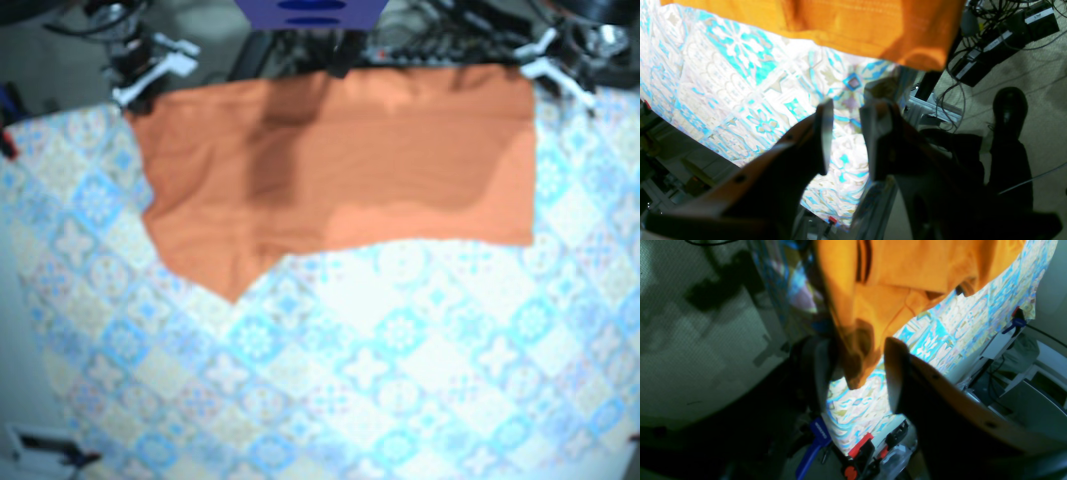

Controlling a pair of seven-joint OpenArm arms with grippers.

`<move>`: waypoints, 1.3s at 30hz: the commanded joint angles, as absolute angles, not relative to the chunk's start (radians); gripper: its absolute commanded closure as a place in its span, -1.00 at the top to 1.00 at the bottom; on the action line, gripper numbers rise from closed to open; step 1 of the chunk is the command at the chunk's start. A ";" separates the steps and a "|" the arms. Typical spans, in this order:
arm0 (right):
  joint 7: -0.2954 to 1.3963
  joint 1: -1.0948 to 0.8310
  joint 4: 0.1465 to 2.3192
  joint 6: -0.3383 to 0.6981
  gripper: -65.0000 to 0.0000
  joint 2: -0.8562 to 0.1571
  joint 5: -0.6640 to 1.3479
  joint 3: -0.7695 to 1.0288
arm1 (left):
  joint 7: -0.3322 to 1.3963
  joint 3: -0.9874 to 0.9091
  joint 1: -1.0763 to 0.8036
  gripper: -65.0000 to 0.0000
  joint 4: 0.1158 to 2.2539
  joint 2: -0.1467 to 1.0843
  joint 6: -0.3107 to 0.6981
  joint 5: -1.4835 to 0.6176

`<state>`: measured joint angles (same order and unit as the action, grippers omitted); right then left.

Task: Fold the T-shirt properly

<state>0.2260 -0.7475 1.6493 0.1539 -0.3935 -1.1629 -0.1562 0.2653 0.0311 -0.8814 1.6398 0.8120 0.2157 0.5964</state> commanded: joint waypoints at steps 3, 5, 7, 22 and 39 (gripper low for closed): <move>0.232 -0.765 1.669 0.140 -0.07 -0.403 -1.168 -0.148 | 0.269 0.024 -0.889 -0.44 1.647 0.828 0.206 0.599; 0.245 -0.766 1.670 0.140 -0.04 -0.403 -1.168 -0.147 | 0.269 0.022 -0.889 -0.44 1.647 0.828 0.206 0.599; 0.283 -0.771 1.670 0.140 -0.03 -0.403 -1.168 -0.147 | 0.269 0.022 -0.889 -0.44 1.647 0.828 0.206 0.599; 0.377 -0.823 1.833 0.140 -0.03 -0.407 -1.168 -0.097 | 0.269 -0.021 -0.915 -0.44 1.722 0.829 0.206 0.521; 0.375 -0.616 1.848 0.275 -0.03 -0.410 -0.825 0.170 | 0.407 -0.341 -0.839 -0.44 1.882 0.803 0.269 -0.090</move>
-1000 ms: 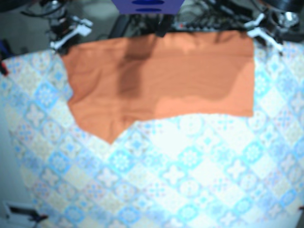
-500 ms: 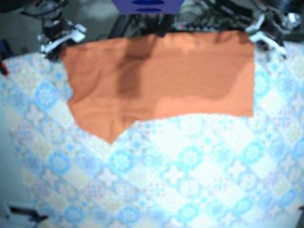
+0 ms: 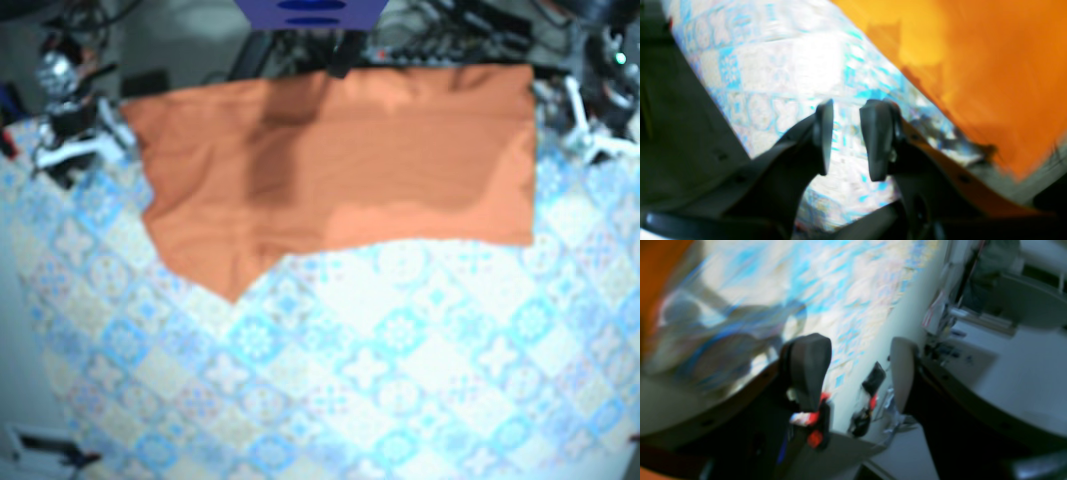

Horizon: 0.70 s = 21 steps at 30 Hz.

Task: Fold the T-shirt properly
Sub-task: 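Release the shoulder edge and raise both grippers outward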

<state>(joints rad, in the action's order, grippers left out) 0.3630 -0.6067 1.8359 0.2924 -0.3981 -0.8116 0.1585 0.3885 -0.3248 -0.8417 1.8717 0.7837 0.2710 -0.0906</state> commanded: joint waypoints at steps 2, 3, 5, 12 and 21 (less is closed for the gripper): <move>0.377 -0.552 1.848 0.360 -0.03 -0.410 -0.717 0.226 | 0.512 -0.349 -0.750 -0.44 1.882 0.786 0.314 -0.229; 0.380 -0.519 1.848 0.392 -0.03 -0.410 -0.664 0.248 | 0.562 -0.358 -0.708 -0.44 1.882 0.785 0.331 -0.285; 0.389 -0.453 1.847 0.440 -0.03 -0.410 -0.575 0.278 | 0.677 -0.392 -0.639 -0.44 1.877 0.763 0.357 -0.387; 0.685 -0.116 1.781 0.550 -0.03 -0.427 -0.220 0.265 | 1.055 -0.510 -0.242 -0.44 1.685 0.622 0.412 -0.657; 0.823 0.214 1.478 0.564 -0.02 -0.341 -0.051 0.272 | 1.176 -0.544 0.278 -0.44 0.938 0.581 0.412 -0.723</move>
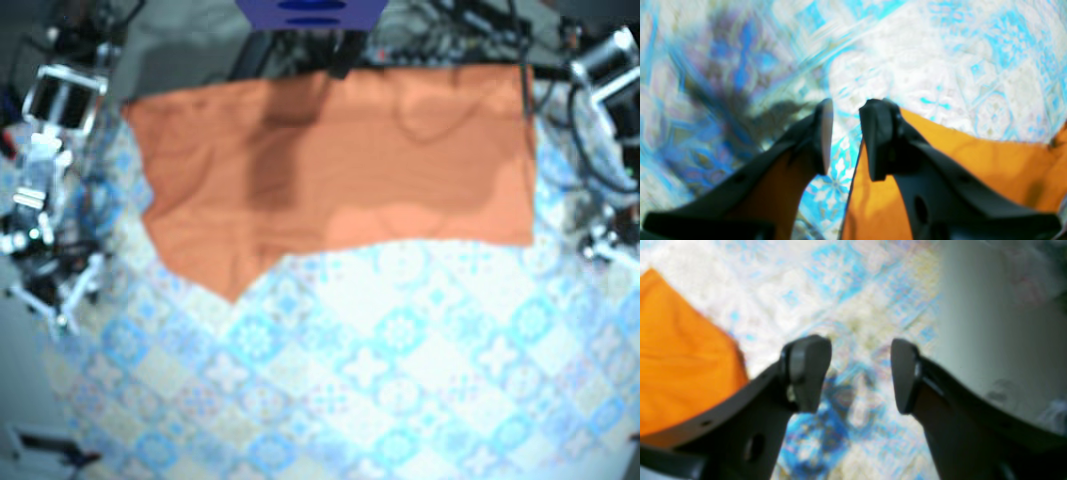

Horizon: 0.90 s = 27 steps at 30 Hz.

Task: Fold the T-shirt properly
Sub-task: 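Release the shoulder edge and raise both grippers outward, then lower both grippers onto the shirt's side edges near the hem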

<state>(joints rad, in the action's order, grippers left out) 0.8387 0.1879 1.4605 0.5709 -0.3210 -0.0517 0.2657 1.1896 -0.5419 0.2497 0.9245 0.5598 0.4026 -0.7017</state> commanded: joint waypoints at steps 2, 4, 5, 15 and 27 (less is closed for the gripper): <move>0.823 0.262 1.395 0.564 -0.02 -0.341 -0.013 0.272 | 1.141 -0.539 0.349 -0.44 0.791 0.579 0.412 -0.717; 0.822 0.291 1.336 0.564 -0.02 -0.341 0.016 0.272 | 1.095 -0.524 0.390 -0.44 0.679 0.578 0.412 -0.716; 0.820 0.303 1.308 0.564 -0.02 -0.341 0.024 0.272 | 1.070 -0.498 0.415 -0.43 0.645 0.576 0.412 -0.716; 0.763 0.314 1.207 0.564 -0.02 -0.344 0.030 0.265 | 1.012 -0.415 0.438 0.16 0.565 0.484 0.410 -0.716; 0.763 0.312 1.207 0.564 -0.02 -0.344 0.030 0.263 | 0.986 -0.414 0.387 0.04 0.565 0.433 0.410 -0.716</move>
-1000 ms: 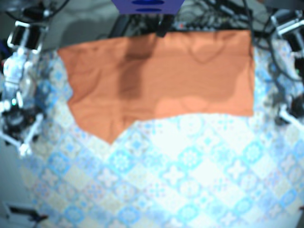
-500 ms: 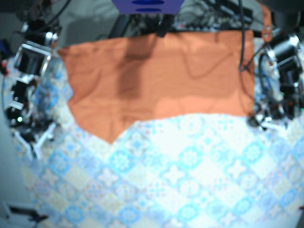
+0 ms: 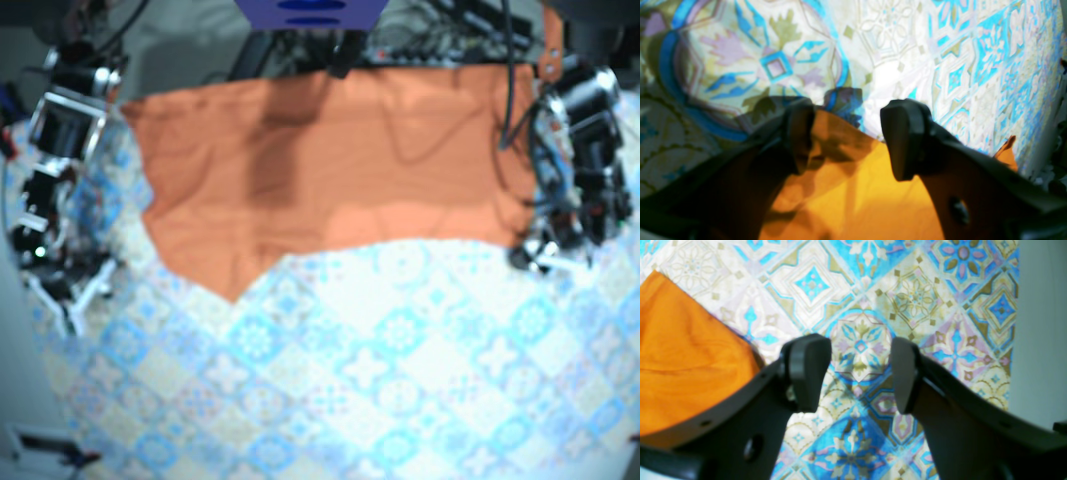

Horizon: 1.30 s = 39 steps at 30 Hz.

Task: Fold the T-shirt properly
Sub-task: 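Lower both grippers onto the shirt's side edges near the hem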

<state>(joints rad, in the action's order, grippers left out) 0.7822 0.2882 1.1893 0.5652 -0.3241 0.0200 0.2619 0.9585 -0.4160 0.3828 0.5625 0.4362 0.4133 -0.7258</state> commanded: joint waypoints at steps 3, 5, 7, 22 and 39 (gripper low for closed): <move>0.763 0.312 1.207 0.564 -0.02 -0.344 0.030 0.263 | 0.986 -0.414 0.380 0.04 0.565 0.433 0.410 -0.716; 0.763 0.312 1.207 0.564 -0.02 -0.344 0.030 0.263 | 0.986 -0.414 0.380 0.03 0.565 0.433 0.410 -0.716; 0.763 0.312 1.207 0.564 -0.02 -0.343 0.030 0.263 | 0.986 -0.414 0.380 0.00 0.565 0.435 0.410 -0.716; 0.763 0.311 1.205 0.564 -0.02 -0.340 0.030 0.251 | 0.984 -0.414 0.380 -1.00 0.567 0.438 0.410 -0.716; 0.720 0.446 0.880 0.587 0.08 -0.343 0.302 -0.001 | 0.984 -0.414 0.380 -1.00 0.567 0.472 0.410 -0.714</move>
<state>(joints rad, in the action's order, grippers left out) 0.7441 0.4126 0.8646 0.5758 -0.3309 0.2855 -0.0032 0.9806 -0.4133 0.3656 0.5598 0.4419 0.4160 -0.7223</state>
